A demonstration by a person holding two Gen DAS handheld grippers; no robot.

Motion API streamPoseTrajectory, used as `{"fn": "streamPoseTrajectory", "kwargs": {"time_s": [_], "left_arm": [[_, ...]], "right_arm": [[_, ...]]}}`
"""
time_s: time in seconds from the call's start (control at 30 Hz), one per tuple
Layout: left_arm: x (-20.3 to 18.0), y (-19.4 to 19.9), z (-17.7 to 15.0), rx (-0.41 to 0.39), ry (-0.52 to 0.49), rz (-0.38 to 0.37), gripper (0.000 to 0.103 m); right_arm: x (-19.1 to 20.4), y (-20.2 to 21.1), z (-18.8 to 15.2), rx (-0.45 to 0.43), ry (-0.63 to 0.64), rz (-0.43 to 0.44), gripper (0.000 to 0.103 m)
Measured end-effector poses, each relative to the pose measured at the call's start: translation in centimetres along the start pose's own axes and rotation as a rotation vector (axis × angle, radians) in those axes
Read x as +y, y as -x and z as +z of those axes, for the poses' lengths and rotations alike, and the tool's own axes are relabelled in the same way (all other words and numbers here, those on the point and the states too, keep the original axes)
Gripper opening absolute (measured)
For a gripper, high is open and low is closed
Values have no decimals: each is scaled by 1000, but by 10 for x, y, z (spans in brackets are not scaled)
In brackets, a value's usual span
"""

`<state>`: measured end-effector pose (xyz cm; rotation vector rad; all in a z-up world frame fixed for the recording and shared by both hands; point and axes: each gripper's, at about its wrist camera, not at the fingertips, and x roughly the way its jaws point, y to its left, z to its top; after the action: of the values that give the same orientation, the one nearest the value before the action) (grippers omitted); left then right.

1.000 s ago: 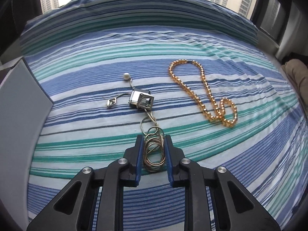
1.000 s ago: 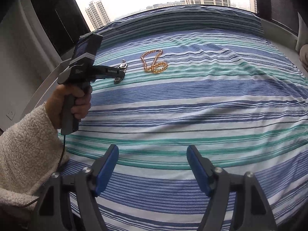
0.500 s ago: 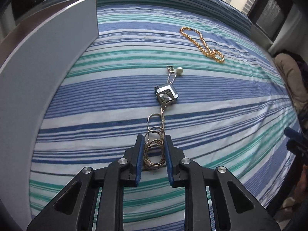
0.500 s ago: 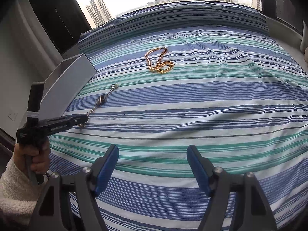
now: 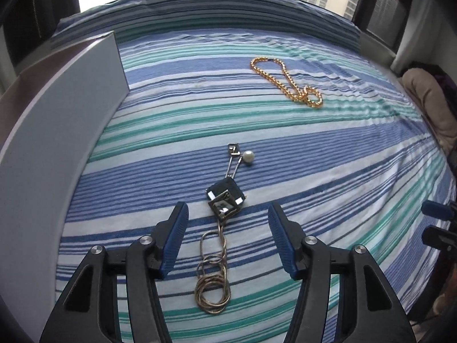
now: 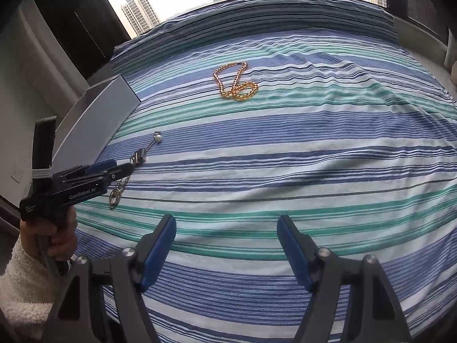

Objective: Organize jewelry
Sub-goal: 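Grasp the gold rings with silver square charm using the left tool and lift, then grasp the amber bead necklace with the right tool while the left tool holds the rings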

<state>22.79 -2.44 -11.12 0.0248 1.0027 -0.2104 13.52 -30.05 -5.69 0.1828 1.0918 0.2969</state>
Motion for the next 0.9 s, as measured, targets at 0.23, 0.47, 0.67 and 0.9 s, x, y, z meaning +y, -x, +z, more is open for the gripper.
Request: {"fn": "streamPoseTrajectory", "kwargs": {"time_s": [0.23,0.47,0.67,0.9], "left_arm": [[-7,-26,6,13,-30,37,58],[-8,-25,7,13,-18,54,34],[-10,-25,7,15,-30,72,34],[-10,-26,8,11,-36,70,34]], "right_arm": [[-7,7,18,-20,11,7,75],[-16,-23,86,11,55,-23,75],[-12,-70,127,60,95,-42,75],[0,-114,171,59,210,-53,75]]}}
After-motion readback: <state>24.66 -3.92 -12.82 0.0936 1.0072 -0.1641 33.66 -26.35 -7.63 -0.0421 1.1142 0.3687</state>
